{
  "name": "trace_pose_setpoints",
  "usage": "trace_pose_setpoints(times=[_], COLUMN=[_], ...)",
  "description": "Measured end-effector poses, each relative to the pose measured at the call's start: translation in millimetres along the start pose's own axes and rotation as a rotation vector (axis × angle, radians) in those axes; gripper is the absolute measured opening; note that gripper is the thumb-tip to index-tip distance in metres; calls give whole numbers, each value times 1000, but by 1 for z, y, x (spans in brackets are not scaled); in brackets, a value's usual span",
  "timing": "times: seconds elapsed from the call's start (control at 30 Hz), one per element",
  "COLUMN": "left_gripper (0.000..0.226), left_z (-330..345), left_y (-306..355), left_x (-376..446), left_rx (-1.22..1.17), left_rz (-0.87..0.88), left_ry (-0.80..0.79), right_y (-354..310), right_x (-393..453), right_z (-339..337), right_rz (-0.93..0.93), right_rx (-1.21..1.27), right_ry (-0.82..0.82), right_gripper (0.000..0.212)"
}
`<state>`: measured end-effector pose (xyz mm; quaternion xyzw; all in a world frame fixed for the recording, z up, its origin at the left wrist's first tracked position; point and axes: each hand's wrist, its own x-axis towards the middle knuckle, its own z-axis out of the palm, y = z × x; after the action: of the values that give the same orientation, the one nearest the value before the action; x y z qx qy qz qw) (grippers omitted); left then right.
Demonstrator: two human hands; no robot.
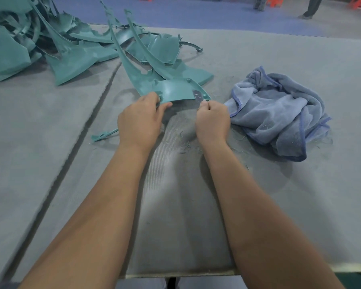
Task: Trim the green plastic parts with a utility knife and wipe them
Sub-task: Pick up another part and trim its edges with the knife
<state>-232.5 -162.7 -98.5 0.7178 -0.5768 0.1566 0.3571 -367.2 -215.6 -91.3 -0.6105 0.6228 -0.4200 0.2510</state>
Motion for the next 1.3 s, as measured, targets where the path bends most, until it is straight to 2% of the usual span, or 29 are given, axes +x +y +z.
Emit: trace_pose_setpoints(times=[0.3,0.37,0.5,0.7,0.87,1.03,1.1,1.23,1.3], left_gripper=[36,35,34,36,34,35,36,33,32], left_z=[2,2,2,3,1,0,-1,-5,-7], left_y=[4,5,4,4,5,5,5,6,6], left_x=[1,1,1,2,1,2,2,0,-1], left_rx=[-9,-28,-46,-53,-70,-70,-83,-60,-39], left_rz=[13,13,4,-4,-5,-24,-30,-12,-19], left_ry=[-78,-70,-37,-61,-26,-86,-83,-47,-15], right_y=[-5,-7,-1,-6,-3,-8,-10,-8,-3], right_x=[-10,-13,-5,-15,-11,-21,-22,-10,0], right_z=[7,8,3,8,4,10,10,-5,-16], right_rz=[-143,-144,-29,-132,-81,-221,-242,-113,-83], right_rx=[-38,-5,43,-47,-1,-79,-16,280,266], right_ry=[-125,-81,37,-50,23,-73,-68,79,117], right_gripper=[47,48,46,47,45,45,46,44,42])
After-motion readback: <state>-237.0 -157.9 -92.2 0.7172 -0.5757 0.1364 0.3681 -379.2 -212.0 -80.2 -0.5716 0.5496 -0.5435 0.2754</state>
